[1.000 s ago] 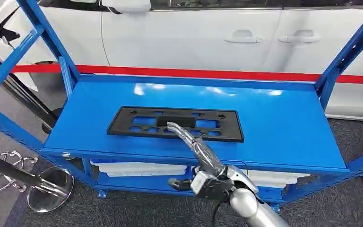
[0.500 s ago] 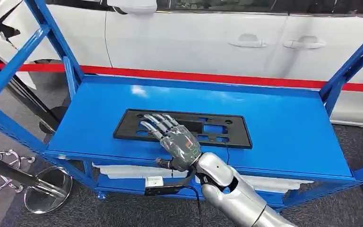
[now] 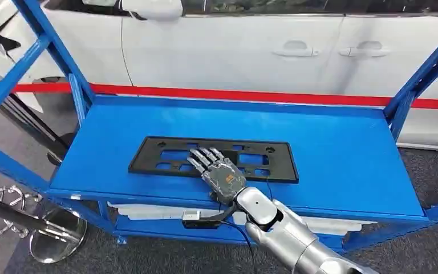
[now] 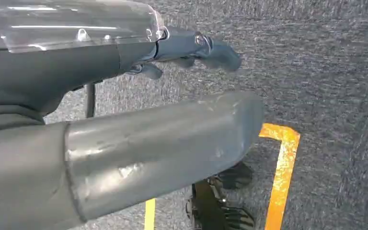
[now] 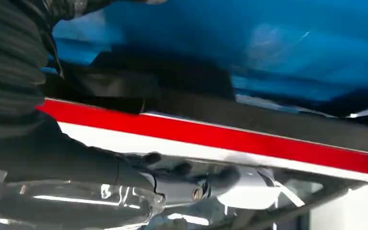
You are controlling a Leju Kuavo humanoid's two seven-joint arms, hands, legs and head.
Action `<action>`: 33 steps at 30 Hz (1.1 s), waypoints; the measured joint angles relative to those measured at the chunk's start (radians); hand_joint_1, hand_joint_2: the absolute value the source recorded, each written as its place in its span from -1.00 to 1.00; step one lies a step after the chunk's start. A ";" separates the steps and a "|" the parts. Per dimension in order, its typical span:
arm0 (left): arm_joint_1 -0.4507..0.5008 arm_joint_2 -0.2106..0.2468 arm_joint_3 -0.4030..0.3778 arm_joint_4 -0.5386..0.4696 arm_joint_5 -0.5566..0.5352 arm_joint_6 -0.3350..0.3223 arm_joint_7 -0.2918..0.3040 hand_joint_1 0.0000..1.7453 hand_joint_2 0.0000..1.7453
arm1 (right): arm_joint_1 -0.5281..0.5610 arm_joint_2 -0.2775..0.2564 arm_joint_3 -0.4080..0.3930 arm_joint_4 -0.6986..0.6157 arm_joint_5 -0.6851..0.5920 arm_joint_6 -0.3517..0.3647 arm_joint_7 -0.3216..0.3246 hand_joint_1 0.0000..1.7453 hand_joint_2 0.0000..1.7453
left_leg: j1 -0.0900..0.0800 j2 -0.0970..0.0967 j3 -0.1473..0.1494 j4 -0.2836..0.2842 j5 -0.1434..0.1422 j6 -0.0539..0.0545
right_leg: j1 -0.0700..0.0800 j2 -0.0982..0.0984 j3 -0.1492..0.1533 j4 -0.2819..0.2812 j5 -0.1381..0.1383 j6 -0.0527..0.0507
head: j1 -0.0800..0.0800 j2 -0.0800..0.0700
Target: Take the parts from the cabinet and place them on the table.
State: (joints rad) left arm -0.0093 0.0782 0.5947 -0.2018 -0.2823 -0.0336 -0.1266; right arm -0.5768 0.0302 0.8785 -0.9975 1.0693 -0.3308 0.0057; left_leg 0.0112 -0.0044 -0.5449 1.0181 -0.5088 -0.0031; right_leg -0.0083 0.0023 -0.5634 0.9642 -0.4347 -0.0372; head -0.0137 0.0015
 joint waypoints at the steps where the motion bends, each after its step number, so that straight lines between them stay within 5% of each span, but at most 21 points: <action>1: -0.001 0.001 0.000 0.000 -0.002 0.002 0.000 -1.00 -1.00 | -0.001 0.005 0.000 0.026 0.004 -0.010 0.007 -1.00 1.00 | 0.002 0.001 -0.045 0.091 -0.043 -0.007 | 0.000 -0.001 0.002 0.001 -0.001 -0.002 | 0.000 0.000; 3: -0.001 0.002 0.000 0.000 -0.009 0.002 0.000 -1.00 -1.00 | -0.002 0.015 0.000 0.055 0.008 -0.025 0.018 -1.00 1.00 | 0.004 0.001 -0.126 0.241 -0.096 -0.016 | 0.001 -0.002 0.002 0.003 -0.004 -0.005 | 0.000 0.000; 4: 0.002 0.002 0.000 0.000 -0.011 0.002 0.001 -1.00 -1.00 | -0.004 0.021 0.000 0.067 0.011 -0.031 0.027 -1.00 1.00 | 0.006 0.001 -0.141 0.263 -0.090 -0.017 | 0.001 -0.001 0.003 0.003 -0.005 -0.004 | 0.000 0.000; 6: 0.002 0.003 0.000 0.000 -0.015 0.002 0.002 -1.00 -1.00 | -0.005 0.031 -0.001 0.088 0.032 -0.059 0.058 -1.00 1.00 | 0.007 0.001 -0.102 0.167 -0.012 -0.015 | 0.002 0.003 0.008 0.006 -0.009 0.000 | 0.000 0.000; 8: 0.000 0.005 0.000 0.000 -0.024 0.002 0.002 -1.00 -1.00 | -0.009 0.044 -0.008 0.110 0.050 -0.087 0.087 -1.00 1.00 | 0.007 0.001 -0.008 -0.025 0.078 -0.007 | 0.002 0.004 0.015 0.009 -0.013 0.005 | 0.000 0.000; 12: -0.004 0.008 0.000 0.000 -0.045 0.000 -0.003 -1.00 -1.00 | -0.025 0.057 -0.039 0.178 0.113 -0.167 0.185 -1.00 1.00 | -0.004 -0.002 0.004 -0.055 0.066 0.013 | 0.004 0.005 0.012 0.008 -0.011 0.027 | 0.000 0.000; 14: -0.006 0.008 0.000 0.000 -0.055 -0.002 -0.003 -1.00 -1.00 | -0.040 0.058 -0.063 0.210 0.144 -0.202 0.227 -1.00 1.00 | 0.007 0.003 0.007 -0.069 0.079 0.030 | 0.004 0.005 0.008 0.021 -0.023 0.038 | 0.000 0.000; 15: -0.008 0.008 0.000 0.000 -0.061 -0.003 -0.003 -1.00 -1.00 | -0.046 0.058 -0.082 0.231 0.159 -0.220 0.243 -1.00 1.00 | 0.006 0.002 0.006 -0.070 0.080 0.036 | 0.005 0.003 -0.009 0.060 -0.054 0.041 | 0.001 0.000; 17: -0.008 0.008 0.000 0.000 -0.071 -0.006 -0.005 -1.00 -1.00 | -0.049 0.057 -0.124 0.264 0.187 -0.248 0.255 -0.96 1.00 | 0.004 0.003 0.000 -0.067 0.081 0.040 | 0.003 0.003 -0.087 0.226 -0.141 0.046 | 0.000 0.000; 18: -0.008 0.008 0.000 0.000 -0.076 -0.009 -0.006 -1.00 -1.00 | -0.049 0.055 -0.147 0.280 0.203 -0.259 0.267 0.46 1.00 | 0.002 0.003 -0.002 -0.067 0.082 0.041 | 0.002 0.003 -0.124 0.302 -0.168 0.048 | 0.000 0.000; 19: -0.008 0.008 0.000 0.000 -0.082 -0.010 -0.008 -1.00 -1.00 | -0.049 0.053 -0.170 0.293 0.215 -0.264 0.273 0.46 1.00 | 0.001 0.003 -0.003 -0.066 0.082 0.041 | 0.002 0.003 -0.145 0.344 -0.172 0.048 | 0.000 0.000; 21: -0.009 0.008 0.000 0.000 -0.086 -0.016 -0.013 -1.00 -1.00 | -0.054 0.050 -0.206 0.312 0.234 -0.261 0.281 0.46 1.00 | 0.000 0.002 -0.001 -0.063 0.081 0.041 | 0.003 0.003 -0.110 0.265 -0.104 0.045 | 0.000 0.000; 23: -0.011 0.008 0.000 0.000 -0.093 -0.021 -0.017 -1.00 -1.00 | -0.064 0.047 -0.237 0.329 0.246 -0.257 0.282 0.46 1.00 | -0.002 -0.001 0.001 -0.059 0.077 0.038 | 0.005 0.003 -0.016 0.067 -0.006 0.031 | 0.000 0.000; 24: -0.011 0.008 0.000 0.000 -0.095 -0.022 -0.018 -1.00 -1.00 | -0.068 0.043 -0.248 0.336 0.248 -0.257 0.282 0.46 1.00 | -0.002 -0.001 -0.003 -0.059 0.076 0.036 | 0.010 0.002 0.005 0.024 -0.014 0.021 | 0.000 0.000; 27: -0.012 0.011 0.000 0.000 -0.097 -0.024 -0.019 -1.00 -1.00 | -0.072 0.039 -0.269 0.352 0.252 -0.257 0.282 0.46 1.00 | -0.003 -0.002 -0.013 -0.053 0.077 0.019 | 0.016 0.003 -0.005 0.020 -0.011 0.019 | 0.000 0.000; 29: -0.014 0.015 0.000 0.000 -0.097 -0.024 -0.020 -1.00 -1.00 | -0.075 0.038 -0.278 0.359 0.255 -0.257 0.281 0.62 1.00 | -0.001 -0.001 -0.017 -0.046 0.064 0.008 | 0.002 0.001 0.001 0.007 -0.002 0.008 | 0.000 0.000; 31: -0.015 0.015 0.000 0.000 -0.098 -0.024 -0.021 -1.00 -1.00 | -0.081 0.038 -0.283 0.363 0.255 -0.257 0.281 1.00 1.00 | 0.001 0.000 -0.056 0.055 0.000 -0.003 | 0.001 0.001 0.001 0.006 -0.002 0.001 | 0.000 0.000; 33: -0.015 0.018 0.000 0.000 -0.098 -0.027 -0.022 -1.00 -1.00 | -0.083 0.038 -0.285 0.369 0.262 -0.247 0.289 1.00 1.00 | 0.004 0.000 -0.136 0.229 -0.075 -0.014 | 0.002 -0.002 0.000 0.007 -0.003 0.001 | 0.000 0.000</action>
State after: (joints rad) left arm -0.0246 0.0965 0.5947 -0.2014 -0.3799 -0.0602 -0.1484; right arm -0.6596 0.0687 0.5932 -0.6280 1.3317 -0.5780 0.2945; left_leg 0.0156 -0.0042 -0.6812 1.2468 -0.5837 -0.0167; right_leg -0.0064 0.0001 -0.5632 0.9711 -0.4374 -0.0366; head -0.0137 0.0015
